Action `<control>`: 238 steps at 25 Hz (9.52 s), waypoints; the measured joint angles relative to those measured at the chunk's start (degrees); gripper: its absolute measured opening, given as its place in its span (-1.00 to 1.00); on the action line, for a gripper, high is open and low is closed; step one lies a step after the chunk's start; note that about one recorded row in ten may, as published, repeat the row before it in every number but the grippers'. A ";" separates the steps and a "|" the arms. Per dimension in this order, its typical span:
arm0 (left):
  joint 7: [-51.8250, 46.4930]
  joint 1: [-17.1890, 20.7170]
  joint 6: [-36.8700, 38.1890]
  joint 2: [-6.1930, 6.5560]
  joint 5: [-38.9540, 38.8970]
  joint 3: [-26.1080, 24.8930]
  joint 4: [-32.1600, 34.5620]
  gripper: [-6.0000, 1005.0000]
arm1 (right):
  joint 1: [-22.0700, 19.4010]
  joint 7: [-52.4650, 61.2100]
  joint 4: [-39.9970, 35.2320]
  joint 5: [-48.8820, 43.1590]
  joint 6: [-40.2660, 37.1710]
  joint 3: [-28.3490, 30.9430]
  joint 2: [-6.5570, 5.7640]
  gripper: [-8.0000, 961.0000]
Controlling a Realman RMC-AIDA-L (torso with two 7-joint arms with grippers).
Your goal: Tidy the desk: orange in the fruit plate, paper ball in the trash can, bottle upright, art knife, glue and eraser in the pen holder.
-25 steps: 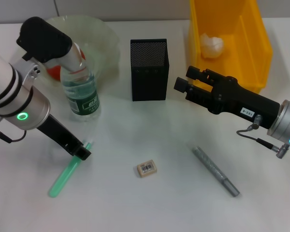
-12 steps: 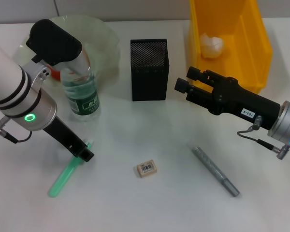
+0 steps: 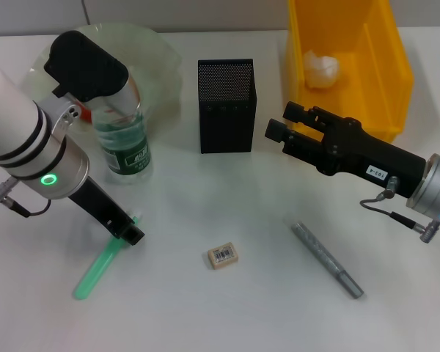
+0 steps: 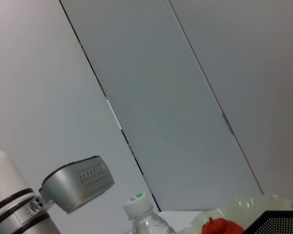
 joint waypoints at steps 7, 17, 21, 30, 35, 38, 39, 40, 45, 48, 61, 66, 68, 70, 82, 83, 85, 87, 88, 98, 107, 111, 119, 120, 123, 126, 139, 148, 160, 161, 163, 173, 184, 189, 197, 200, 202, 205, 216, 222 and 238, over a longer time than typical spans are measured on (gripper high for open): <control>0.39 -0.14 -0.88 0.00 0.62 0.41 -1.42 0.11 | -0.04 0.00 0.00 0.00 -0.03 0.00 0.00 0.39; 0.48 -0.69 -1.51 0.00 1.47 0.41 -2.85 -0.25 | 0.13 0.00 0.09 0.00 0.13 0.00 0.00 0.39; 0.69 -0.83 -1.53 0.00 1.92 0.93 -2.73 -0.33 | 0.21 0.00 0.09 0.00 0.25 0.00 0.00 0.39; 0.49 -0.68 -0.30 0.00 1.88 1.32 0.67 -0.60 | 0.27 -0.02 0.09 0.00 0.39 0.62 -0.01 0.39; 0.18 4.10 2.57 0.17 0.90 0.37 19.41 -0.60 | -0.24 -0.99 0.85 0.00 0.59 2.18 -0.01 0.39; 0.33 6.04 3.14 0.22 -0.36 -0.37 26.43 -0.60 | -0.46 -1.37 1.50 -0.01 1.04 2.75 -0.09 0.39; 0.63 7.07 3.21 0.25 -1.84 -1.07 29.73 -0.60 | -0.65 -1.42 1.65 0.00 1.42 3.13 -0.13 0.39; 1.03 8.01 2.96 0.28 -3.54 -1.92 32.42 -0.60 | -0.85 -1.46 1.71 0.00 1.73 3.38 -0.14 0.39; 10.63 13.11 -7.02 0.38 -27.96 -11.08 35.83 -0.58 | -1.23 -1.89 1.93 -0.01 2.91 4.16 -0.11 0.39; 15.68 14.46 -12.50 0.38 -36.66 -11.83 32.87 -0.57 | -0.92 -1.99 2.47 0.00 2.93 4.03 -0.07 0.39; 65.35 12.17 -34.59 0.13 -86.90 -0.85 -3.51 -0.52 | -0.06 -1.87 4.43 -0.01 2.99 3.77 0.12 0.39; 78.68 7.97 -34.40 -0.01 -97.80 3.34 -15.67 -0.51 | 0.09 -1.77 5.15 -0.01 2.98 3.98 0.10 0.39; 84.01 6.53 -34.40 -0.05 -103.57 5.31 -20.06 -0.50 | 0.21 -1.87 5.56 -0.01 2.98 4.12 0.10 0.39; 89.85 5.06 -34.60 -0.08 -110.32 7.66 -24.82 -0.49 | 0.23 -1.97 5.67 -0.01 2.98 4.14 0.11 0.39; 106.50 3.01 -35.02 -0.09 -119.24 12.51 -35.18 -0.45 | 0.23 -1.93 5.88 0.00 2.34 3.88 0.18 0.39; 106.85 3.03 -35.05 -0.09 -119.67 12.64 -35.34 -0.45 | 0.25 -1.93 5.89 0.00 2.30 3.79 0.18 0.39; 107.22 2.98 -35.11 -0.08 -120.60 13.07 -36.03 -0.44 | 0.25 -1.88 5.89 0.00 2.25 3.75 0.18 0.39; 107.26 2.89 -35.21 -0.08 -120.88 13.23 -36.43 -0.43 | 0.25 -1.87 5.89 0.00 2.22 3.73 0.18 0.39; 107.26 2.86 -35.37 -0.08 -120.90 13.23 -36.51 -0.43 | 0.25 -1.87 5.89 0.00 2.21 3.72 0.18 0.39; 107.08 2.55 -38.21 -0.08 -123.16 13.83 -36.71 -0.40 | -0.11 -1.85 5.88 -0.30 1.41 3.68 0.18 0.39; 105.07 4.13 -34.25 0.10 -123.13 13.85 -35.10 -0.27 | -0.31 -1.88 6.04 -0.39 1.34 3.68 0.18 0.39; 96.94 8.18 -29.73 0.86 -117.80 13.54 -28.25 -0.21 | -0.38 -1.89 6.06 -0.43 0.84 3.69 0.17 0.39; 73.87 21.35 -16.66 3.12 -95.59 6.24 -5.70 -0.05 | -0.56 -1.94 6.15 -0.36 0.73 3.69 0.09 0.39; 71.31 22.46 -15.98 3.17 -92.79 4.96 -3.38 -0.02 | -0.56 -1.95 6.15 -0.33 0.72 3.69 0.08 0.39; 63.10 26.28 -10.72 3.14 -81.12 -0.98 6.01 0.07 | -0.40 -1.96 6.16 -0.28 0.73 3.69 0.04 0.39; 60.22 27.75 -6.75 2.62 -77.02 -4.39 10.24 0.15 | -0.24 -1.98 6.13 -0.26 0.72 3.69 -0.02 0.39; 22.14 18.38 15.51 0.66 -36.55 -11.17 42.25 0.14 | -0.20 -2.03 6.05 -0.11 1.20 3.68 0.00 0.39; 14.99 11.19 7.92 0.23 -19.75 7.27 34.33 0.14 | -0.55 -4.06 5.88 -0.11 0.23 3.98 0.06 0.39; 14.35 3.25 0.32 0.02 -16.98 11.64 16.37 0.15 | -0.57 -4.28 6.02 -0.08 -0.02 4.17 0.09 0.39; 14.35 2.47 -0.24 0.00 -16.90 11.70 14.48 0.15 | -0.57 -4.28 5.97 -0.08 -0.02 4.20 0.09 0.39; 14.34 1.82 -1.23 0.00 -16.77 11.73 12.50 0.15 | -0.42 -4.29 5.91 -0.08 -0.02 4.22 0.09 0.39; 11.63 0.60 -6.14 -0.08 -11.80 17.10 9.12 0.16 | 0.06 -4.29 5.55 -0.08 0.12 4.27 0.06 0.39; 10.38 -0.57 -6.65 -0.09 -11.94 17.20 7.74 0.18 | 0.22 -4.12 5.35 -0.08 0.26 4.31 0.00 0.39; 10.55 -0.60 -6.99 -0.09 -12.76 17.45 7.65 0.20 | 0.10 -4.48 5.37 -0.11 0.02 3.93 0.03 0.39; 10.80 -0.57 -8.47 -0.09 -12.92 20.00 5.86 0.50 | -0.08 -9.48 5.32 -1.37 -2.16 3.53 -0.20 0.39; 10.80 -0.49 -8.53 -0.09 -12.97 20.03 5.81 0.50 | -0.48 -12.16 4.74 -4.37 -5.14 3.50 -0.37 0.39; 10.80 -0.47 -8.55 -0.09 -12.98 20.04 5.80 0.50 | -1.00 -12.90 3.30 -7.43 -6.92 3.60 -0.67 0.39; 10.77 -0.44 -8.78 -0.09 -12.99 20.07 5.74 0.50 | -2.45 -11.40 -0.27 -11.69 -8.41 4.09 -1.64 0.39; 10.18 -0.45 -9.67 -0.08 -13.07 20.14 5.51 0.49 | -6.68 -6.71 -5.37 -22.73 -13.18 9.11 -4.64 0.39; 10.05 -0.45 -10.00 -0.08 -13.21 20.62 5.48 0.49 | -7.11 -6.63 -5.58 -23.44 -13.22 9.66 -3.97 0.39; 10.22 0.03 -11.97 -0.08 -13.25 21.41 4.77 0.47 | -7.16 -6.52 -5.63 -23.06 -13.29 9.67 -3.46 0.39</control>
